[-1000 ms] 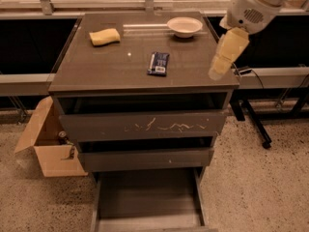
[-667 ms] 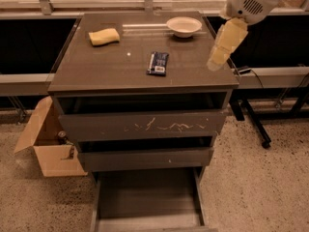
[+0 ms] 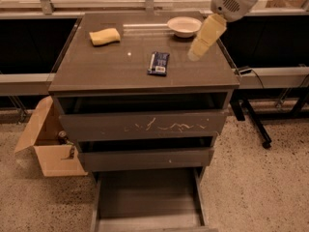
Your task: Place rxbar blueberry into bottom drawer
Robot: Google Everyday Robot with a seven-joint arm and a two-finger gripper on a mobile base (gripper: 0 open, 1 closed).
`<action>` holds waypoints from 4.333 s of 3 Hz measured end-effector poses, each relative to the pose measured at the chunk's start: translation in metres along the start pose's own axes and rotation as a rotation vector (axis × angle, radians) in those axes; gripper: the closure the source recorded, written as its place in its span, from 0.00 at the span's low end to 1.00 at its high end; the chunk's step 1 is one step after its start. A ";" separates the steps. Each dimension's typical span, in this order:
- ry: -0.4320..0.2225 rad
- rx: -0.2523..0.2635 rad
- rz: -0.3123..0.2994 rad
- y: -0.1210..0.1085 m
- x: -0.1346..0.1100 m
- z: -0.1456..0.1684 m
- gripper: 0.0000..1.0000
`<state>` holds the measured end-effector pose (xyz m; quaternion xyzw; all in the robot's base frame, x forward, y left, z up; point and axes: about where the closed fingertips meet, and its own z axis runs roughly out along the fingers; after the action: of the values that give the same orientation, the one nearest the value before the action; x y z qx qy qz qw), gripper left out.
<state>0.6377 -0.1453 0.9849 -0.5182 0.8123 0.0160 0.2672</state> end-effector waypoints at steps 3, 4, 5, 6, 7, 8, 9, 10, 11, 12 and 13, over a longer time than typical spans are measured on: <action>-0.122 0.120 0.402 -0.035 -0.073 0.053 0.00; -0.137 0.121 0.424 -0.035 -0.075 0.059 0.00; -0.124 0.174 0.532 -0.039 -0.089 0.088 0.00; -0.093 0.196 0.663 -0.038 -0.099 0.110 0.00; -0.023 0.228 0.792 -0.035 -0.107 0.128 0.00; 0.002 0.207 0.974 -0.025 -0.113 0.148 0.00; -0.016 0.166 1.223 -0.014 -0.113 0.172 0.00; -0.048 0.146 1.368 -0.003 -0.106 0.196 0.00; -0.029 0.144 1.444 0.007 -0.091 0.209 0.00; 0.014 0.136 1.465 0.011 -0.080 0.219 0.00; 0.021 0.139 1.460 0.010 -0.081 0.215 0.00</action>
Offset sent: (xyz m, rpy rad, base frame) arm 0.0991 0.0822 -0.0037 0.3915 -0.0125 -0.6275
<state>0.7450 -0.0085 0.8348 0.1731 0.9523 0.1333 0.2129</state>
